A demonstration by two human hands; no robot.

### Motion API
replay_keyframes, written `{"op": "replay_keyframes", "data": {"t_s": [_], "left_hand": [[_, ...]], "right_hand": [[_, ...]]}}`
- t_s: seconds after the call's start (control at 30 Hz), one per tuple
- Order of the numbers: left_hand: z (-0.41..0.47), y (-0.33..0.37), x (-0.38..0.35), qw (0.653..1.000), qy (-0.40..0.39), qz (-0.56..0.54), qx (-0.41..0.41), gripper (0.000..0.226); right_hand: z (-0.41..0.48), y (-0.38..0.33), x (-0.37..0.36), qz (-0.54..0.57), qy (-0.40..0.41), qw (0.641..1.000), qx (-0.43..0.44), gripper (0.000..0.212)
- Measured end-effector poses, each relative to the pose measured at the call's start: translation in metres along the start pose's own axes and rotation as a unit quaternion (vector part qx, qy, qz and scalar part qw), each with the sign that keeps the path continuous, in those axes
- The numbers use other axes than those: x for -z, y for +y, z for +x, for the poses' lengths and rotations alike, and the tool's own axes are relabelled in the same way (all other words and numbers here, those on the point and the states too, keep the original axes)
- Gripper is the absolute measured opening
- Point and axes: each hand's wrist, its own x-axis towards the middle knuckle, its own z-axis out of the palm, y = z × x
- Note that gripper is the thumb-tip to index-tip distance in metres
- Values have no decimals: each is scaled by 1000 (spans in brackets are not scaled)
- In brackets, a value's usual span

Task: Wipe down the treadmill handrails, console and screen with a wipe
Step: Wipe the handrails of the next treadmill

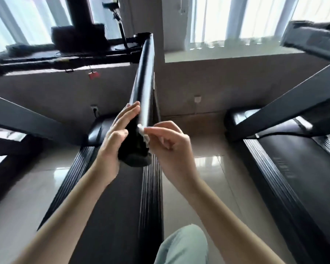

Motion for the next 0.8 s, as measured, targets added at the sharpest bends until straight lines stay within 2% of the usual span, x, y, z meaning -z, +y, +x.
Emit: {"op": "replay_keyframes", "data": {"t_s": [0.17, 0.27, 0.37, 0.43, 0.5, 0.57, 0.63, 0.8], "left_hand": [[0, 5, -1, 999, 0, 36, 14, 65], [-3, 11, 1, 999, 22, 34, 36, 69], [-8, 18, -5, 997, 52, -7, 53, 71], [-9, 21, -10, 995, 70, -30, 69, 73], [-10, 23, -11, 994, 78, -32, 76, 68], [-10, 23, -9, 995, 81, 3, 62, 66], [-9, 24, -8, 995, 83, 9, 61, 67], [-10, 19, -9, 996, 84, 9, 34, 72]], "right_hand": [[-20, -15, 1, -13, -44, 998, 46, 11], [-10, -26, 3, -42, -60, 997, 20, 11], [7, -30, -1, -99, -39, 994, -37, 12], [3, -32, -5, -108, -22, 993, -33, 11], [-12, -31, -4, -69, -21, 997, -13, 13], [-21, -34, 0, -18, -33, 999, -11, 23], [-11, -33, 1, -27, -32, 999, -26, 31], [-1, -11, -1, -102, 37, 994, -21, 17]]}}
